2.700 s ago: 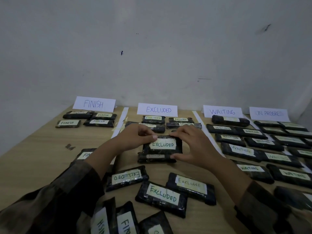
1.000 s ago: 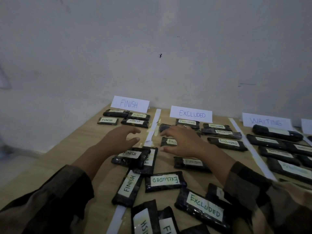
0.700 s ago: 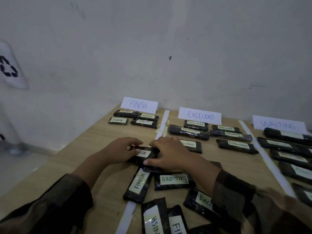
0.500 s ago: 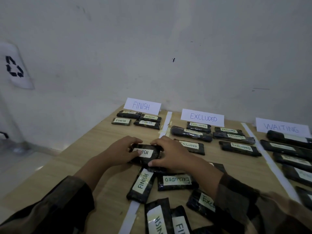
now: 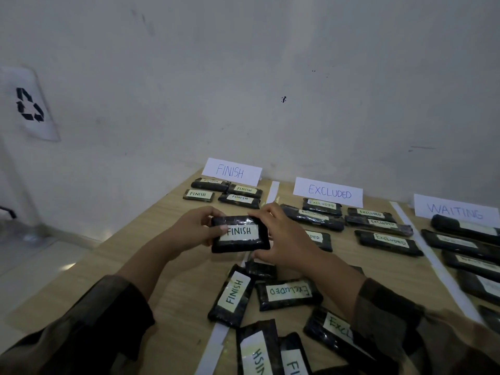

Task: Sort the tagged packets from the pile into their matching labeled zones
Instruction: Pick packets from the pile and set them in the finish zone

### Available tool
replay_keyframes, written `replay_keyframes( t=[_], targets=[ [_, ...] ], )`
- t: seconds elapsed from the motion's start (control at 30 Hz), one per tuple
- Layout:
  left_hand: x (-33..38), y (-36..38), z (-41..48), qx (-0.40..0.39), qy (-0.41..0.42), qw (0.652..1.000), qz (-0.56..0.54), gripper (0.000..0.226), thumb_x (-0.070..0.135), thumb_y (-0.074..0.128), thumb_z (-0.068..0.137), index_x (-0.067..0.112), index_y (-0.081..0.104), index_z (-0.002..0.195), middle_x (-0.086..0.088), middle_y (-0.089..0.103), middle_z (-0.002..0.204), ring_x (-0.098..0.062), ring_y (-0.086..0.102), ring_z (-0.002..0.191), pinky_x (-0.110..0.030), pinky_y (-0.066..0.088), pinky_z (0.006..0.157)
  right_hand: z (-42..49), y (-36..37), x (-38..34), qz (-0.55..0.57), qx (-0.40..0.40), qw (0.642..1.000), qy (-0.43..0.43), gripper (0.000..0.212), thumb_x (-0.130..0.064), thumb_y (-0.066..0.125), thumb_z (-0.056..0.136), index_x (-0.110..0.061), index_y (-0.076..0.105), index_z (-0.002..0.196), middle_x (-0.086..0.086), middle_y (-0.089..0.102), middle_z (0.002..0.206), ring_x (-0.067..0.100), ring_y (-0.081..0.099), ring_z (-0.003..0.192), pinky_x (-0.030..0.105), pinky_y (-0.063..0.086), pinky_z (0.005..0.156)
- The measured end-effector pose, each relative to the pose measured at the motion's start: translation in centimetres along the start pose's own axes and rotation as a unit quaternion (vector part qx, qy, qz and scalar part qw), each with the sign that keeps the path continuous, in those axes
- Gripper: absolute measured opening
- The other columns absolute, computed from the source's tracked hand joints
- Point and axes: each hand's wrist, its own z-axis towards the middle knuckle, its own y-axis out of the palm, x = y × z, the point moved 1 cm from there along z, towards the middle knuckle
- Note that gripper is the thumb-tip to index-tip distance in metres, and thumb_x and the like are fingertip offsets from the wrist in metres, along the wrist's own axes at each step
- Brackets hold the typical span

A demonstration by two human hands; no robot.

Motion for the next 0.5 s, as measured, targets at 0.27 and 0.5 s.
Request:
replay_keyframes(
  t=[0.27, 0.5],
  targets=[
    [-1.0, -2.0, -0.4, 0.108, 0.055, 0.990, 0.078, 0.024, 0.017, 0.055, 0.093, 0.023, 0.058, 0.115, 0.001, 0.063, 0.102, -0.014, 0.061, 0.090, -0.022, 0.048, 0.075, 2.8, -0.1, -0.6, -0.102, 0.045, 0.993, -0.035, 0.076, -0.045, 0.072, 0.071, -0.025, 0.040, 0.137, -0.006, 0.045, 0.129, 0.013, 0.044, 0.115, 0.030, 0.042, 0.088],
    [-4.3, -5.0, -1.0, 0.160, 0.057, 0.951, 0.258, 0.046, 0.029, 0.061, 0.089, 0.023, 0.049, 0.132, 0.002, 0.054, 0.131, -0.014, 0.049, 0.122, -0.027, 0.038, 0.098, 6.9, 1.0, -1.0, -0.094, 0.022, 0.995, 0.004, 0.080, -0.054, 0.074, 0.069, -0.026, 0.040, 0.136, -0.005, 0.046, 0.126, 0.015, 0.045, 0.116, 0.034, 0.041, 0.092]
  ],
)
